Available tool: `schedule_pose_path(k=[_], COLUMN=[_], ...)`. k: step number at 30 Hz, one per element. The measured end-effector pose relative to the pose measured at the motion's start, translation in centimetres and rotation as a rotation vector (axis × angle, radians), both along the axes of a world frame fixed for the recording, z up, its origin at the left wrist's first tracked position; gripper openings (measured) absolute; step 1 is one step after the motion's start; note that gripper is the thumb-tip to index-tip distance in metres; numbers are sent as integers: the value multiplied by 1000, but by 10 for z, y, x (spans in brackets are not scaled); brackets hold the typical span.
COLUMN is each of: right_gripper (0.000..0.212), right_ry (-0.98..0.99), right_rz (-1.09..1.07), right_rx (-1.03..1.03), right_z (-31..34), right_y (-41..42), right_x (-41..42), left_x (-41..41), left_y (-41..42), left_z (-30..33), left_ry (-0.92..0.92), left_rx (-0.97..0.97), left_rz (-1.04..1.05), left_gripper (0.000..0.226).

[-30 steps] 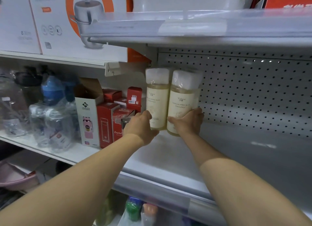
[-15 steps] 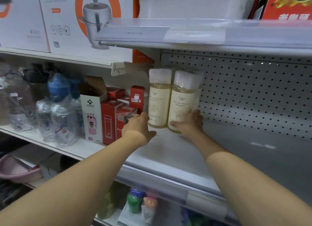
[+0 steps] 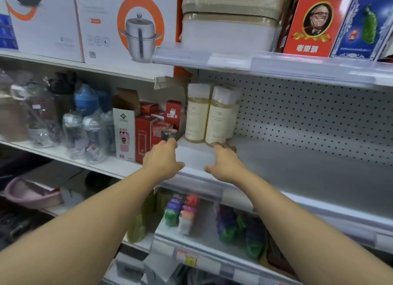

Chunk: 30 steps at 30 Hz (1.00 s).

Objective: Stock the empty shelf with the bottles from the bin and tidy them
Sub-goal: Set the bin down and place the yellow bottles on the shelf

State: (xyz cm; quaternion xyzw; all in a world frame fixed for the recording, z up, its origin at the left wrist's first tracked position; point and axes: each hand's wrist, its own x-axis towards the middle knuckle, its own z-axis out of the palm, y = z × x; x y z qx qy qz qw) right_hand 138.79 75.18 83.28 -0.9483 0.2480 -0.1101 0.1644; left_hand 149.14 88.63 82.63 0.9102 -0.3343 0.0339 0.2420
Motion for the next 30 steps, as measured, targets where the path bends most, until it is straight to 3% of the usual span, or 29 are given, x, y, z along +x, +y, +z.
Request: schedule_pose_path(k=[8, 12, 18, 30], right_gripper=[76, 66, 73, 66], right_ry=[83, 126, 283, 526], right_rz=[84, 106, 117, 169], right_rx=[-60, -33, 40, 271], right_z=[-31, -69, -139, -311], right_y=[74, 93, 99, 83], right_x=[-52, -70, -90, -133], left_x=[-49, -65, -87, -152], left_y=[65, 89, 111, 120], left_z=[-36, -74, -142, -312], left_ry=[37, 97, 233, 587], left_rx=[82, 166, 246, 394], left_rz=[10, 9, 49, 175], left_gripper=[51, 52, 54, 60])
